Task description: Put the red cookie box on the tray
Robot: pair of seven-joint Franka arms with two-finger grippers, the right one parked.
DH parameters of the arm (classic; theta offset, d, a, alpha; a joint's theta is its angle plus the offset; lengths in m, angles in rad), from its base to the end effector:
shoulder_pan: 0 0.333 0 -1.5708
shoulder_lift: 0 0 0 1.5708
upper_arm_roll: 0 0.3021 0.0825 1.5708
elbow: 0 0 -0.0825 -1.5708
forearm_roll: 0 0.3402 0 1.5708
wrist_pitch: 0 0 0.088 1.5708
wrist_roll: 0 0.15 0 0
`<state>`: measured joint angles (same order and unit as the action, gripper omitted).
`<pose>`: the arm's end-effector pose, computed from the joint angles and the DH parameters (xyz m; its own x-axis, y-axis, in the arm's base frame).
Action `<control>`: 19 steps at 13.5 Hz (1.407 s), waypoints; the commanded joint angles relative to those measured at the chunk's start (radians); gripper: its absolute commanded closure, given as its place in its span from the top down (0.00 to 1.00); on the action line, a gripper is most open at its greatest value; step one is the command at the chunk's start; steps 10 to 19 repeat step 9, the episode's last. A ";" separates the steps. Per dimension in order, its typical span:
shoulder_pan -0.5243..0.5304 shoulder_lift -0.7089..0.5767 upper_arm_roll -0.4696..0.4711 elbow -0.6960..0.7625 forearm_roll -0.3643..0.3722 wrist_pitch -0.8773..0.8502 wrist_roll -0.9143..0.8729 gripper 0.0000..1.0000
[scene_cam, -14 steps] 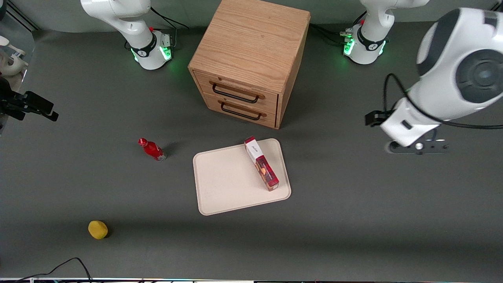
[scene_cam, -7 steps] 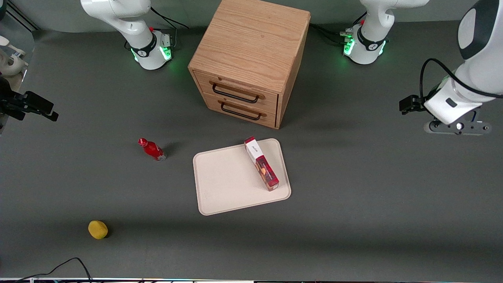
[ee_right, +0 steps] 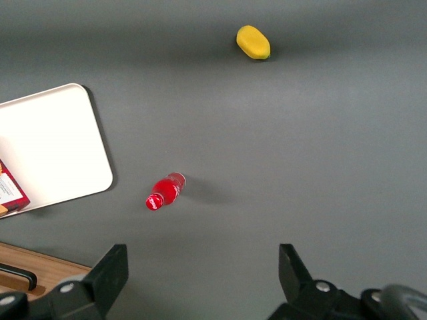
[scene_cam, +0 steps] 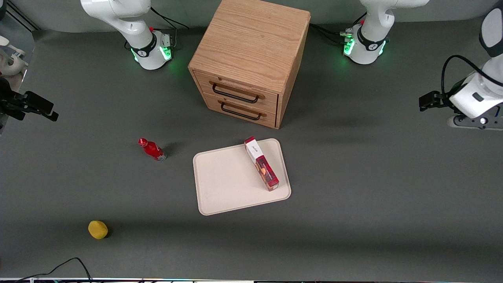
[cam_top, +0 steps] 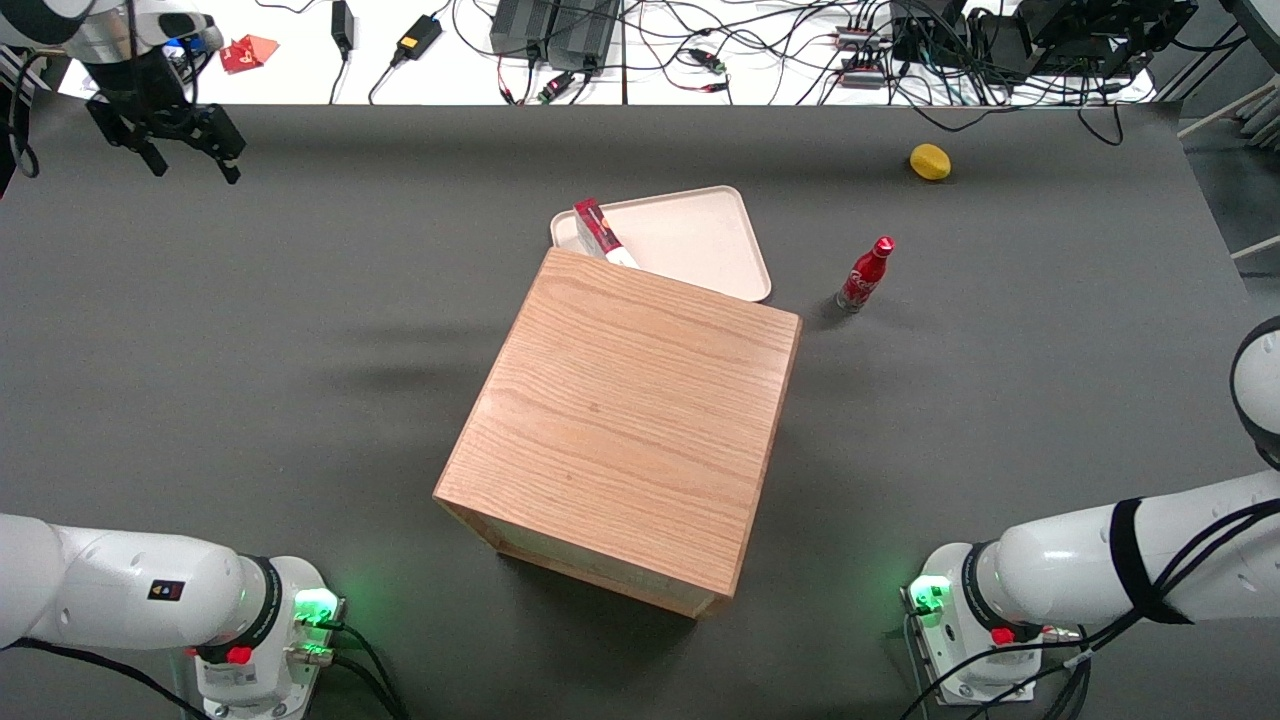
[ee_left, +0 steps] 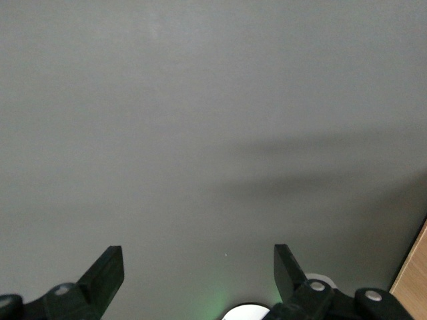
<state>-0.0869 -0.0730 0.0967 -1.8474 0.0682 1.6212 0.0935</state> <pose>0.4742 0.0155 0.4907 0.9835 -0.0883 -0.1579 -0.0965 -0.9943 -0.0452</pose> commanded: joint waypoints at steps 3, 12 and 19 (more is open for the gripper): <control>-0.019 -0.137 0.011 0.002 -0.005 -0.070 0.019 1.00; -0.024 -0.133 0.011 0.085 -0.013 -0.138 0.008 1.00; -0.024 -0.133 0.011 0.085 -0.013 -0.138 0.008 1.00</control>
